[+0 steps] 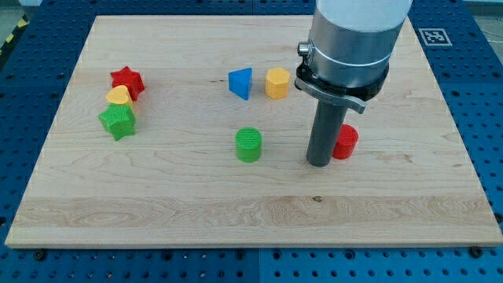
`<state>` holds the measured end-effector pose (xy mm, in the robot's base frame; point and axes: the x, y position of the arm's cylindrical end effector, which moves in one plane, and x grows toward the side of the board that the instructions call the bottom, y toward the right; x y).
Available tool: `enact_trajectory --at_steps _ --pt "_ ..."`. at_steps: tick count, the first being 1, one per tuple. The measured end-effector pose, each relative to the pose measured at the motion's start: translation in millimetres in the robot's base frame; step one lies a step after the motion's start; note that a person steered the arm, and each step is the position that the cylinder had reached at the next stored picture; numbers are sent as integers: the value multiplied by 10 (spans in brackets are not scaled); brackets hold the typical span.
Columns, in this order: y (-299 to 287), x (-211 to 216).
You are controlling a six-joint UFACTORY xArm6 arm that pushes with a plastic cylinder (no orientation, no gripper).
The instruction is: Push the yellow hexagon into the blue cube
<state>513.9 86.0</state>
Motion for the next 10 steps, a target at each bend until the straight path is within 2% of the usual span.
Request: enact_trajectory --at_steps 1,2,5,8,9,10 --pt "0 -73" --pt "0 -398" --pt "0 -434" --pt "-3 -897" --pt "-77 -955" --pt "-229 -1201"
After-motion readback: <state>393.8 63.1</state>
